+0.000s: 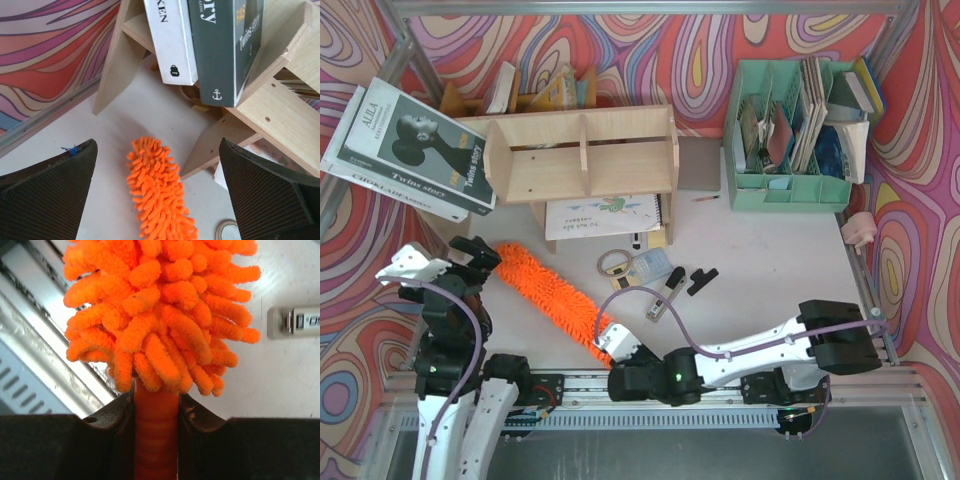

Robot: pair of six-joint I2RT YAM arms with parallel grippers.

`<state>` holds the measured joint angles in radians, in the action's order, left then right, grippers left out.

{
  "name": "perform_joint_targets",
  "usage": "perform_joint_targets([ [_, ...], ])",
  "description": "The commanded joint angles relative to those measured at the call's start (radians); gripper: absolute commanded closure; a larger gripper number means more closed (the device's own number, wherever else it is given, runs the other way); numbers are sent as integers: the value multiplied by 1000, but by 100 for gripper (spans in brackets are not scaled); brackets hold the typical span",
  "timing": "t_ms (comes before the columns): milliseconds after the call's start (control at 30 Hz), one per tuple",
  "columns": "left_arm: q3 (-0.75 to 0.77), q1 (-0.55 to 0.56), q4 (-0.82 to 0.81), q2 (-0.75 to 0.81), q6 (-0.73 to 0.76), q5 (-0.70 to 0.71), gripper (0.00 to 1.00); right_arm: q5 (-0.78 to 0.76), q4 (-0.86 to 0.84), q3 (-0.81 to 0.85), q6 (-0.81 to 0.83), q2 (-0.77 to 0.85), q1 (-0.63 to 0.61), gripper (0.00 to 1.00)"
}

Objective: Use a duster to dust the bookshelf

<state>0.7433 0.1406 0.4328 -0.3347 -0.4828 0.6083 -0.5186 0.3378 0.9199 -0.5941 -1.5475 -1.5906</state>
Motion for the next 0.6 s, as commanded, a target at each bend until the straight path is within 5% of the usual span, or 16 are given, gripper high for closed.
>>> perform_joint_targets([
  [0, 16, -7, 27, 26, -1, 65, 1, 9, -182, 71, 131, -47, 60, 100],
  [567, 10, -8, 30, -5, -20, 80, 2, 216, -348, 323, 352, -414, 240, 100],
])
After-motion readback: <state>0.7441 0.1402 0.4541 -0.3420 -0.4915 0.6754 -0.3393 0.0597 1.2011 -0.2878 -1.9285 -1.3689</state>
